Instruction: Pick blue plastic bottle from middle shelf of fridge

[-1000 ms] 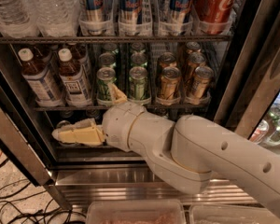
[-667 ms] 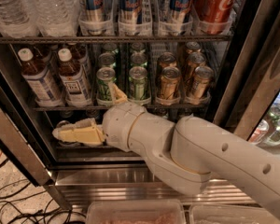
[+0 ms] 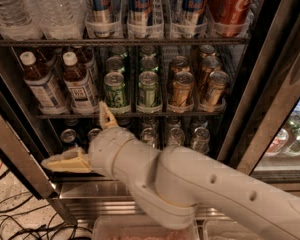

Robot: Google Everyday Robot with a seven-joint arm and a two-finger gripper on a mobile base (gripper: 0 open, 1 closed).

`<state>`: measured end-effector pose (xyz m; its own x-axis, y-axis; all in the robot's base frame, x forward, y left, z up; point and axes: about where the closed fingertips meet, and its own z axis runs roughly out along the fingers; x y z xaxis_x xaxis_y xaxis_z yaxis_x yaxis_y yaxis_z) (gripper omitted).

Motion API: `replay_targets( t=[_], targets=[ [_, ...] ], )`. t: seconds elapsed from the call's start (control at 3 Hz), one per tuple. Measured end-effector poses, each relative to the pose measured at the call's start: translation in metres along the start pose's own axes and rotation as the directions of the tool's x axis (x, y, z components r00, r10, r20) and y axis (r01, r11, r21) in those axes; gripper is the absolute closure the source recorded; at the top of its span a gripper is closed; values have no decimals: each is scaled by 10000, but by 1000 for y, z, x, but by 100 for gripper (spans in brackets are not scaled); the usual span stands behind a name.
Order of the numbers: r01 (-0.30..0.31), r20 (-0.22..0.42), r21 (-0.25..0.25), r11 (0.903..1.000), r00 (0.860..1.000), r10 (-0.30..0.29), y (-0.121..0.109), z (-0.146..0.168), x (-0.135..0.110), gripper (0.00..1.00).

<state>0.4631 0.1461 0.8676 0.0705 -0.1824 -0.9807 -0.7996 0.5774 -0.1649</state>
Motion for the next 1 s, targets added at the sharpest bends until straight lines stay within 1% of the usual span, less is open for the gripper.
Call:
replay_targets(
  t=[0.33, 0.67, 1.0],
  targets=[
    [575, -757, 95, 9983, 9955, -567, 21, 28, 14, 0],
    [220, -785, 329, 9992, 9967, -194, 43, 49, 15, 0],
    [-410, -378, 821, 9958, 9983, 442, 51, 72, 11, 0]
  ],
)
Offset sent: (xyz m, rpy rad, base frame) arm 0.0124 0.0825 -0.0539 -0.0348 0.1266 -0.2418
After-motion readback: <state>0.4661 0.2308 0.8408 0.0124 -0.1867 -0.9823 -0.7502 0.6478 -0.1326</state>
